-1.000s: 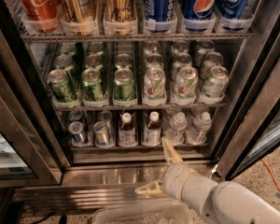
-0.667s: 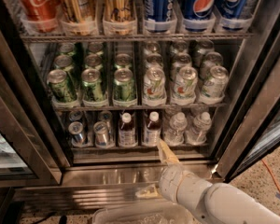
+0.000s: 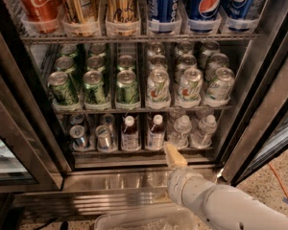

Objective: Pick blue plastic bottle from bottom shelf of fridge

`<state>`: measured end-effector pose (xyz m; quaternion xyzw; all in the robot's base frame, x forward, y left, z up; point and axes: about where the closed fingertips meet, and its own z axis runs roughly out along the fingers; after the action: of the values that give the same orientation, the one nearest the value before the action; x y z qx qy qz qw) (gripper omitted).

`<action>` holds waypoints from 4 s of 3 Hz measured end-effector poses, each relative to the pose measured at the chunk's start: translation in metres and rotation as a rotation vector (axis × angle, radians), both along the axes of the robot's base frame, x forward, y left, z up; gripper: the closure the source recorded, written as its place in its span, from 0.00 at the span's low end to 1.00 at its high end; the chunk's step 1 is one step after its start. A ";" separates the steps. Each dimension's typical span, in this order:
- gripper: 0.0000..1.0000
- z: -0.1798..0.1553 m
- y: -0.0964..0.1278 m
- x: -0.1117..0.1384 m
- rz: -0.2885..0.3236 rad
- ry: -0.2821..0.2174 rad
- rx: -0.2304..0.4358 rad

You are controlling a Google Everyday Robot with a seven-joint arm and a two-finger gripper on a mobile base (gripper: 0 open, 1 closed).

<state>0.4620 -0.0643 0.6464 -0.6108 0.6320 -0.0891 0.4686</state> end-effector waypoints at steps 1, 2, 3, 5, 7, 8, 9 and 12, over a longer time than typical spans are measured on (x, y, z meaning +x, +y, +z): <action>0.00 -0.003 -0.011 0.003 -0.054 -0.010 -0.037; 0.00 0.000 -0.010 0.006 -0.109 0.030 0.072; 0.00 0.010 -0.006 0.002 -0.160 0.065 0.201; 0.00 0.021 -0.007 -0.005 -0.341 0.082 0.389; 0.00 0.018 -0.009 -0.007 -0.476 0.061 0.527; 0.00 0.018 -0.009 -0.006 -0.477 0.061 0.529; 0.00 0.016 -0.005 0.000 -0.483 0.048 0.570; 0.00 0.014 0.011 0.033 -0.470 -0.031 0.660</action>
Offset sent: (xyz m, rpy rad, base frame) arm 0.0037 -0.0162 -0.0003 0.2571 0.1179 -0.1892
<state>0.4947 -0.0532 0.6602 -0.2651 0.7420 0.0045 0.6157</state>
